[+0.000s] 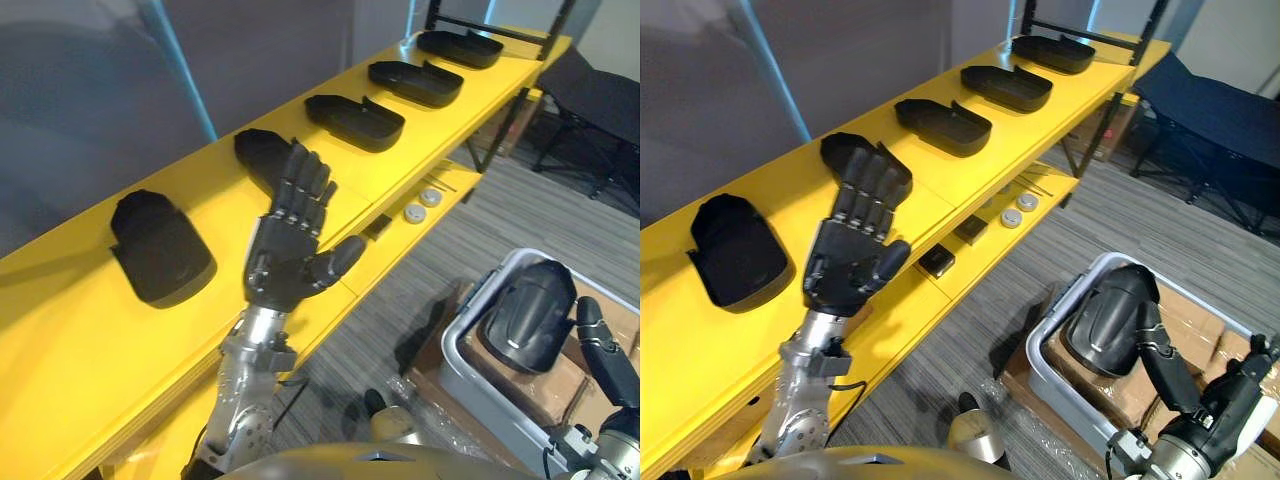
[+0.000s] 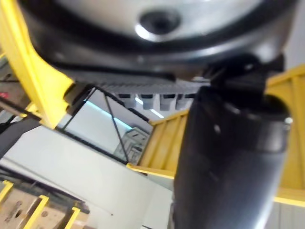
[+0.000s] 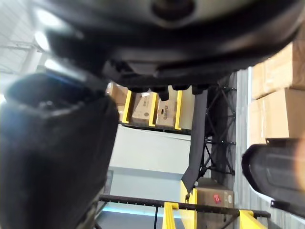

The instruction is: Walk over and take three plastic housings, then place them on the shelf

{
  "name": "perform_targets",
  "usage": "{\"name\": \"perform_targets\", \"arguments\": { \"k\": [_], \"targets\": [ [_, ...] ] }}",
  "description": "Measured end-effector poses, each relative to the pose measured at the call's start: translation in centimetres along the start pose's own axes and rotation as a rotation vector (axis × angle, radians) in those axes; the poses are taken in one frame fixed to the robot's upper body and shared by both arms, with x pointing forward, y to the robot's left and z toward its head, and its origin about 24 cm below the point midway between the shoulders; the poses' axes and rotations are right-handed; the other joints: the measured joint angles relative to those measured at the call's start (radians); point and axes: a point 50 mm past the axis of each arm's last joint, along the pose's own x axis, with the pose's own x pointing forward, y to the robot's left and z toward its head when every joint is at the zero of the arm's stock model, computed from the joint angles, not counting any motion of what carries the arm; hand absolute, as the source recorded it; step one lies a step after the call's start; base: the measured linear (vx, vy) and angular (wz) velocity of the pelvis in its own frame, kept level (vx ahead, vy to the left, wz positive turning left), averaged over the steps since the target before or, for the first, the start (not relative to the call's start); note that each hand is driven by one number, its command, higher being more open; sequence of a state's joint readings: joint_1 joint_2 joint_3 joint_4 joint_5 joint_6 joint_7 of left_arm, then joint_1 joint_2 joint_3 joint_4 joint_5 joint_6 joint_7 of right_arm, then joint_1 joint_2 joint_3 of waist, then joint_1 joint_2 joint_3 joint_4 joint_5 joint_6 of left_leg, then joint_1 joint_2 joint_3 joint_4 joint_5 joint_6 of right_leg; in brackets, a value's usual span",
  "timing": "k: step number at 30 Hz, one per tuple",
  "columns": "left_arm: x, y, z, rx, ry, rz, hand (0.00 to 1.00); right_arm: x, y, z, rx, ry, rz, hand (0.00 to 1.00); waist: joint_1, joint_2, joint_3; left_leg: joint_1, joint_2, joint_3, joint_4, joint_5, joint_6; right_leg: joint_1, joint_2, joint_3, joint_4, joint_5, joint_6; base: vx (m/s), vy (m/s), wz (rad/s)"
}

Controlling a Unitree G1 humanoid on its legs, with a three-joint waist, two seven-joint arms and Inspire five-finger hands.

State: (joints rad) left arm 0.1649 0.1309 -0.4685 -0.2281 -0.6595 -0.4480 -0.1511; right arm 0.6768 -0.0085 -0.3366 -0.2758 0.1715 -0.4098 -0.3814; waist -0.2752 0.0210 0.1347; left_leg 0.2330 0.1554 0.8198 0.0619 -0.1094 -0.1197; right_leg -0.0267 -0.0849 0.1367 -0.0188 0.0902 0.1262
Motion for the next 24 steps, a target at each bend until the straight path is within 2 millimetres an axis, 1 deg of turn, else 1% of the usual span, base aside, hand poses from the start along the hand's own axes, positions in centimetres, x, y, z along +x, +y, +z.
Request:
{"name": "perform_targets", "arguments": {
  "k": [1,2,3,4,5,6,7,8,9,10,11,12,13,14,15,16,17,18,19,20,21,22,23,24],
  "targets": [
    [-0.1,0.2,-0.3,0.014,0.028,0.024,1.0,0.4,0.9,0.0,0.016,-0.011,0.08,1.0,0.019,0.001,-0.003,-0.026,0.012,-0.091,0.066,-0.027,0.025,-0.012,0.012,0.029,0.004,0.006,-0.008,-0.05,-0.066,-0.61],
    [-0.2,0.3,-0.4,0.027,0.033,0.043,1.0,0.7,1.6,0.1,0.028,-0.019,0.132,1.0,0.035,0.005,-0.006,-0.043,0.02,-0.173,0.101,-0.044,0.04,-0.018,0.022,0.054,0.004,0.01,-0.014,-0.04,-0.067,-0.83],
    [-0.3,0.7,-0.2,0.05,0.035,0.07,1.0,1.3,2.7,0.2,0.051,-0.033,0.213,1.0,0.057,0.008,-0.008,-0.076,0.027,-0.285,0.149,-0.076,0.063,-0.028,0.034,0.082,0.0,0.019,-0.02,-0.02,-0.036,-0.91],
    [-0.4,1.2,0.1,0.076,0.037,0.105,1.0,2.2,4.3,0.3,0.071,-0.055,0.317,1.0,0.081,0.013,-0.005,-0.113,0.024,-0.431,0.203,-0.136,0.094,-0.044,0.052,0.116,0.0,0.023,-0.029,-0.04,0.028,-1.03],
    [-0.8,1.9,0.6,0.093,0.03,0.142,1.0,3.0,6.1,0.3,0.073,-0.066,0.41,1.0,0.114,0.027,-0.006,-0.125,0.016,-0.556,0.23,-0.186,0.104,-0.054,0.068,0.15,0.004,0.029,-0.032,-0.07,0.088,-0.92],
    [-1.1,2.3,1.0,0.105,0.022,0.161,1.0,3.3,6.8,0.1,0.07,-0.059,0.447,1.0,0.128,0.038,-0.008,-0.124,0.01,-0.61,0.233,-0.199,0.096,-0.059,0.08,0.163,0.009,0.032,-0.029,-0.09,0.155,-0.74],
    [-1.6,2.9,1.7,0.121,0.005,0.196,1.0,3.6,8.0,-0.1,0.075,-0.047,0.495,1.0,0.145,0.046,-0.01,-0.131,0.0,-0.662,0.245,-0.216,0.072,-0.071,0.089,0.173,0.027,0.031,-0.028,-0.07,0.126,-0.31],
    [-1.9,3.3,2.2,0.129,-0.01,0.204,1.0,3.5,8.6,-0.3,0.091,-0.027,0.507,1.0,0.155,0.045,-0.007,-0.155,-0.011,-0.692,0.266,-0.235,0.072,-0.093,0.088,0.173,0.055,0.028,-0.02,-0.09,0.126,-0.1],
    [-2.1,3.4,2.8,0.141,-0.031,0.197,1.0,3.2,9.1,-0.5,0.119,0.003,0.514,1.0,0.171,0.052,-0.001,-0.173,-0.025,-0.72,0.294,-0.246,0.062,-0.116,0.085,0.174,0.093,0.019,-0.012,-0.1,0.107,0.01],
    [-2.5,3.7,3.5,0.162,-0.053,0.194,1.0,2.6,9.7,-1.1,0.136,0.054,0.516,1.0,0.189,0.04,0.022,-0.18,-0.044,-0.74,0.324,-0.25,0.058,-0.135,0.079,0.177,0.136,0.012,-0.003,-0.14,0.126,-0.11],
    [-3.1,3.9,3.9,0.176,-0.056,0.205,1.0,1.6,10.1,-2.1,0.155,0.121,0.51,1.0,0.194,0.025,0.037,-0.174,-0.061,-0.75,0.335,-0.252,0.061,-0.139,0.071,0.179,0.159,0.013,-0.003,-0.13,0.103,-0.19],
    [-3.4,4.0,4.0,0.179,-0.052,0.211,1.0,1.0,10.2,-2.6,0.166,0.155,0.501,1.0,0.195,0.019,0.041,-0.169,-0.067,-0.748,0.338,-0.256,0.067,-0.139,0.068,0.183,0.164,0.015,0.0,-0.15,0.11,-0.42],
    [-4.1,4.0,3.9,0.179,-0.036,0.224,1.0,-0.6,9.9,-3.5,0.203,0.229,0.483,1.0,0.201,0.004,0.05,-0.155,-0.081,-0.723,0.347,-0.263,0.076,-0.137,0.06,0.18,0.169,0.024,0.012,-0.17,0.098,-0.7],
    [-4.8,4.0,3.7,0.173,-0.019,0.24,1.0,-1.9,9.5,-4.1,0.215,0.277,0.497,1.0,0.205,-0.007,0.059,-0.151,-0.085,-0.686,0.371,-0.282,0.087,-0.134,0.049,0.151,0.151,0.033,0.011,-0.2,0.088,-0.81],
    [-5.0,4.0,3.6,0.173,-0.013,0.248,1.0,-2.5,9.1,-4.4,0.211,0.298,0.504,1.0,0.205,-0.009,0.066,-0.152,-0.085,-0.669,0.384,-0.289,0.093,-0.126,0.043,0.147,0.132,0.033,-0.009,-0.31,0.119,-0.89],
    [-5.3,3.9,3.4,0.178,0.004,0.252,1.0,-3.0,8.7,-4.6,0.2,0.315,0.538,1.0,0.206,-0.001,0.078,-0.151,-0.077,-0.631,0.387,-0.287,0.107,-0.139,0.023,0.073,0.13,-0.018,-0.093,-0.23,0.091,-0.76],
    [-5.4,3.9,3.4,0.181,0.006,0.257,1.0,-3.0,8.7,-4.6,0.199,0.313,0.563,1.0,0.207,0.007,0.079,-0.156,-0.064,-0.604,0.381,-0.282,0.119,-0.157,0.016,0.038,0.142,-0.043,-0.129,-0.26,0.083,-1.14],
    [-5.4,4.0,3.7,0.19,-0.007,0.268,1.0,-2.7,9.3,-4.3,0.202,0.29,0.624,1.0,0.218,0.012,0.083,-0.164,-0.048,-0.544,0.373,-0.273,0.127,-0.215,0.005,-0.045,0.219,-0.039,-0.122,-0.21,0.005,-1.22],
    [-5.3,4.3,4.1,0.204,-0.022,0.283,1.0,-2.3,10.4,-3.8,0.202,0.253,0.691,1.0,0.222,0.006,0.08,-0.18,-0.029,-0.505,0.373,-0.257,0.121,-0.242,-0.007,-0.123,0.326,-0.044,-0.128,-0.24,-0.002,-1.13],
    [-5.1,4.5,4.3,0.212,-0.029,0.293,1.0,-2.1,11.4,-3.3,0.204,0.224,0.73,1.0,0.223,0.013,0.083,-0.193,-0.015,-0.493,0.373,-0.249,0.119,-0.242,-0.02,-0.175,0.396,-0.06,-0.143,-0.18,-0.028,-0.76],
    [-4.9,4.7,4.5,0.218,-0.041,0.3,1.0,-1.6,12.8,-2.8,0.219,0.191,0.757,1.0,0.236,0.012,0.082,-0.2,0.007,-0.482,0.375,-0.235,0.111,-0.221,-0.047,-0.221,0.472,-0.11,-0.137,-0.09,-0.066,-0.45],
    [-4.7,4.7,4.6,0.222,-0.049,0.299,1.0,-1.4,13.9,-2.4,0.235,0.174,0.766,1.0,0.246,0.01,0.081,-0.212,0.026,-0.476,0.381,-0.229,0.102,-0.196,-0.077,-0.25,0.511,-0.148,-0.139,-0.07,-0.091,-0.41],
    [-4.6,4.9,4.8,0.228,-0.056,0.303,1.0,-1.4,14.8,-2.4,0.244,0.172,0.775,1.0,0.256,0.006,0.079,-0.225,0.045,-0.471,0.39,-0.225,0.094,-0.175,-0.112,-0.275,0.535,-0.17,-0.144,-0.05,-0.109,-0.31],
    [-4.6,5.0,4.9,0.232,-0.06,0.308,1.0,-1.5,15.5,-2.3,0.25,0.169,0.782,1.0,0.267,0.005,0.079,-0.228,0.06,-0.465,0.393,-0.22,0.086,-0.16,-0.141,-0.289,0.547,-0.176,-0.146,-0.03,-0.177,-0.37]
  ]
}}
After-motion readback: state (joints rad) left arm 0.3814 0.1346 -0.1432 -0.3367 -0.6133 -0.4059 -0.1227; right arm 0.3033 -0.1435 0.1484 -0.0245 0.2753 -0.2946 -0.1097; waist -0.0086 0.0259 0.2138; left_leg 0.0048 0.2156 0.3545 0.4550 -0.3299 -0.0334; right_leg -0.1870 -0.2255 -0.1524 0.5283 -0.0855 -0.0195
